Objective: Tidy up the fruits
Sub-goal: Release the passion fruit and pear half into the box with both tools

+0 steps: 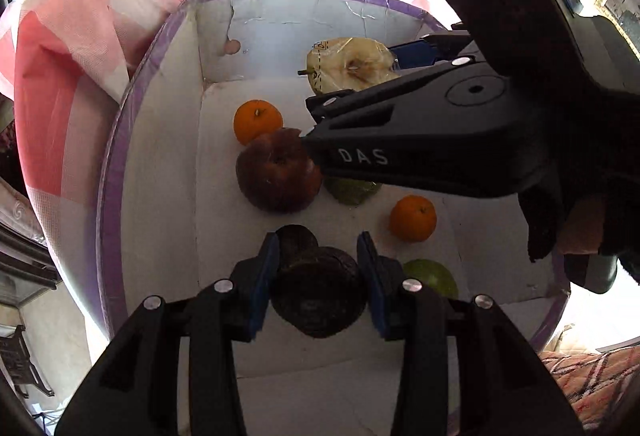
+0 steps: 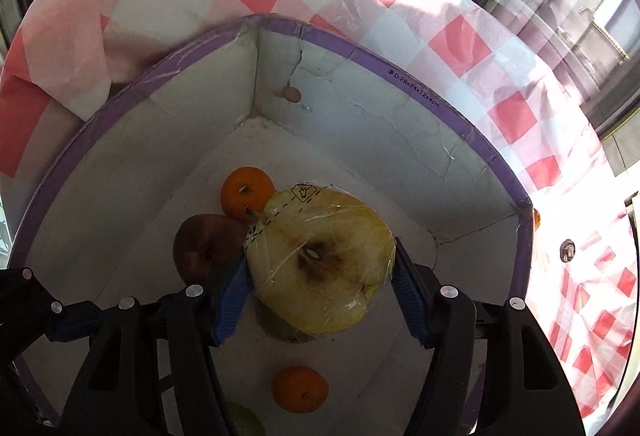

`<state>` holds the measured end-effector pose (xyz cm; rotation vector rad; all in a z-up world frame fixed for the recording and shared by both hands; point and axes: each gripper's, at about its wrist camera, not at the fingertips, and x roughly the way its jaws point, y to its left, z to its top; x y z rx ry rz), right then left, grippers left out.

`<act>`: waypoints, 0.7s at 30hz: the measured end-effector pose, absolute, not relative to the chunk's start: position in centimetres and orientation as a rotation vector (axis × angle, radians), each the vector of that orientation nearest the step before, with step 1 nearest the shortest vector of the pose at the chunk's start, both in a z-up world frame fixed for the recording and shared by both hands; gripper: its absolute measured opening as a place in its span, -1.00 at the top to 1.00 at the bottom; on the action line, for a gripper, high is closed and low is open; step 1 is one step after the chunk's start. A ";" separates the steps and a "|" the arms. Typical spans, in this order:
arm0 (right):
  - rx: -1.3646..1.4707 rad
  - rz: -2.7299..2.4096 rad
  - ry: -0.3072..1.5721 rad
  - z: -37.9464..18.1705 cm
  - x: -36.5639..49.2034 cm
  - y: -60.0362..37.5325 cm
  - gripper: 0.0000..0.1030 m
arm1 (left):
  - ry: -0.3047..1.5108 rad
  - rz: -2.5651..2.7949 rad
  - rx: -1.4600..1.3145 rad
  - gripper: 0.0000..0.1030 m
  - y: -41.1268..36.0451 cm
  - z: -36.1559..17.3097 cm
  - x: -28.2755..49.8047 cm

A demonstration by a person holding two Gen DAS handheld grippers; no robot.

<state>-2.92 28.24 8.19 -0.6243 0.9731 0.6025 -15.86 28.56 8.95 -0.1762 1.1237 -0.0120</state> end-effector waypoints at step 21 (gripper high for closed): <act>-0.647 0.604 0.964 7.1 -2.5 30.3 -0.32 | 1.176 -0.047 -0.162 -0.20 27.4 8.8 -14.9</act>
